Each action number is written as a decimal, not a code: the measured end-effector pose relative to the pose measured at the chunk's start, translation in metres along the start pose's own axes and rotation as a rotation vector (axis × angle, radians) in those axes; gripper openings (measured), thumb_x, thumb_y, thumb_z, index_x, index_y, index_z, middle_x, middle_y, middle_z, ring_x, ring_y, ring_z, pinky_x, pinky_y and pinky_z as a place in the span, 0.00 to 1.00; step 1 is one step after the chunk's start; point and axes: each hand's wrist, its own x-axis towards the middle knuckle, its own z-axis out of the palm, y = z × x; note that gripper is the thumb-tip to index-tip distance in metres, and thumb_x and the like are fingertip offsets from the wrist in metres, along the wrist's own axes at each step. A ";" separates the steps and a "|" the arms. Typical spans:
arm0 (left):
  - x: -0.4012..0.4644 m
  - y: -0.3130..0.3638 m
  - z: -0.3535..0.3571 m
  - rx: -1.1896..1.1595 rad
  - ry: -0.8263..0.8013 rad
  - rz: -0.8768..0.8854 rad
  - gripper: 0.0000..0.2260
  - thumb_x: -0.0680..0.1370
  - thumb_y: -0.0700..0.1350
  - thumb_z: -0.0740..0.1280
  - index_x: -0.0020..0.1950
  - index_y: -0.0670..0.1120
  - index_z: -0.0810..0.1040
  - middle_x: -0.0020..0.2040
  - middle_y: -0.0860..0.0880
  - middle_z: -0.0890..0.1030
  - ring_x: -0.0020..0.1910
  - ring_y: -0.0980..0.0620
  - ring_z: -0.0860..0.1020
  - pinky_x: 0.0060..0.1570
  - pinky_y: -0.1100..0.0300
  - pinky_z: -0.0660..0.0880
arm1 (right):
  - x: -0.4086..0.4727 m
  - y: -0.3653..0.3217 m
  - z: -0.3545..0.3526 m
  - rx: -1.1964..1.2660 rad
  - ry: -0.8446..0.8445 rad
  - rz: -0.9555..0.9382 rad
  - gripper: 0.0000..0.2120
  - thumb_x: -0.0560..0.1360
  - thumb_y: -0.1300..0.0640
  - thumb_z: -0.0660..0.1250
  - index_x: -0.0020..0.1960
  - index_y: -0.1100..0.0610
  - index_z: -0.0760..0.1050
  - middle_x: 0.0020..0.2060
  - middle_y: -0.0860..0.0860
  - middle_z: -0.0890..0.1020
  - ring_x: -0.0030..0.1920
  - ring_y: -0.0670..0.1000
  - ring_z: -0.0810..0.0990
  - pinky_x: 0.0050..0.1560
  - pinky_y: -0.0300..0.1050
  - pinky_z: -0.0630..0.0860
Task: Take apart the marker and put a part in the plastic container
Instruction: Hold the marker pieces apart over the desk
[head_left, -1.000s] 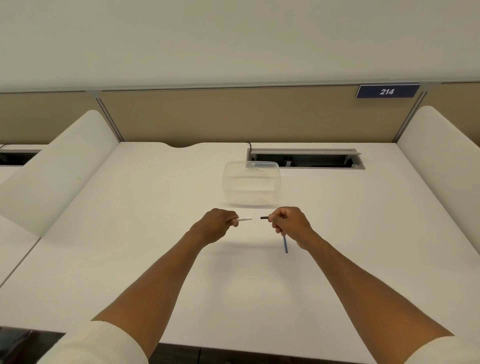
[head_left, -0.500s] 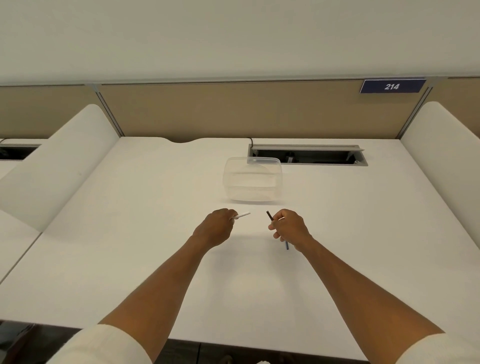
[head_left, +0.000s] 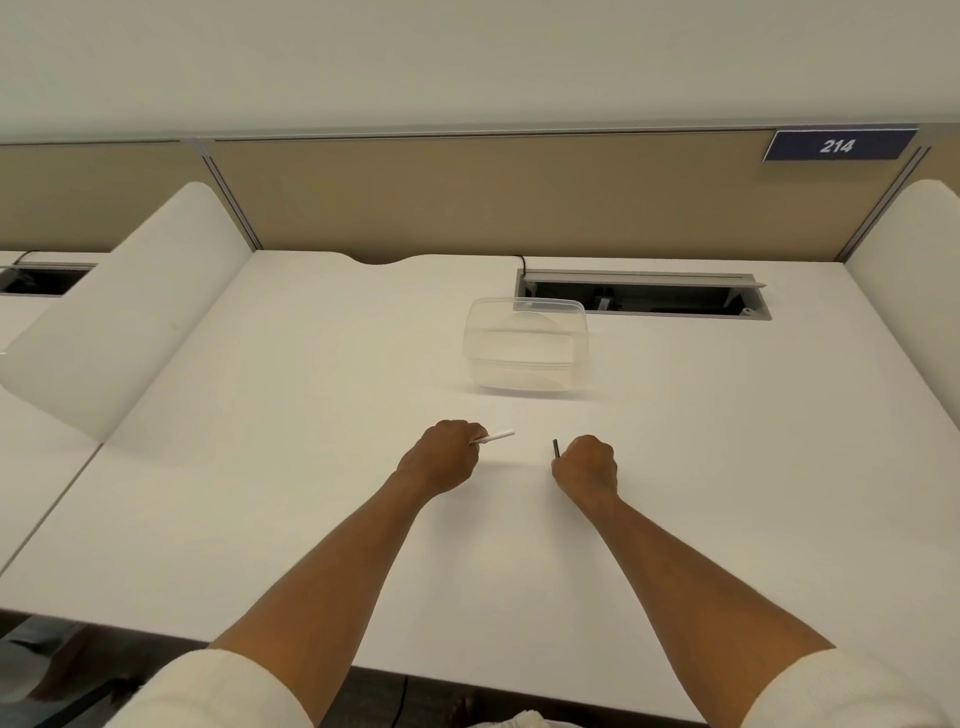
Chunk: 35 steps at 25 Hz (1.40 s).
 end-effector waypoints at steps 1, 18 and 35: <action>0.001 -0.002 0.000 -0.001 -0.006 -0.005 0.14 0.80 0.41 0.57 0.60 0.49 0.78 0.52 0.48 0.80 0.50 0.45 0.77 0.51 0.48 0.77 | 0.001 0.000 0.002 -0.006 0.004 0.006 0.05 0.72 0.62 0.67 0.46 0.62 0.79 0.46 0.58 0.83 0.48 0.60 0.83 0.39 0.43 0.73; 0.005 -0.007 0.005 -0.007 -0.033 -0.010 0.14 0.81 0.41 0.56 0.60 0.48 0.78 0.52 0.47 0.80 0.50 0.44 0.77 0.51 0.48 0.76 | 0.003 0.001 0.005 0.005 0.010 0.002 0.08 0.71 0.54 0.70 0.41 0.60 0.77 0.42 0.56 0.83 0.41 0.57 0.80 0.38 0.42 0.73; -0.001 0.008 -0.002 0.056 0.002 -0.013 0.10 0.79 0.43 0.59 0.49 0.48 0.80 0.41 0.47 0.80 0.39 0.44 0.77 0.36 0.55 0.71 | 0.002 0.003 -0.019 0.074 0.099 -0.010 0.05 0.74 0.62 0.64 0.46 0.60 0.78 0.46 0.55 0.83 0.46 0.58 0.82 0.46 0.49 0.80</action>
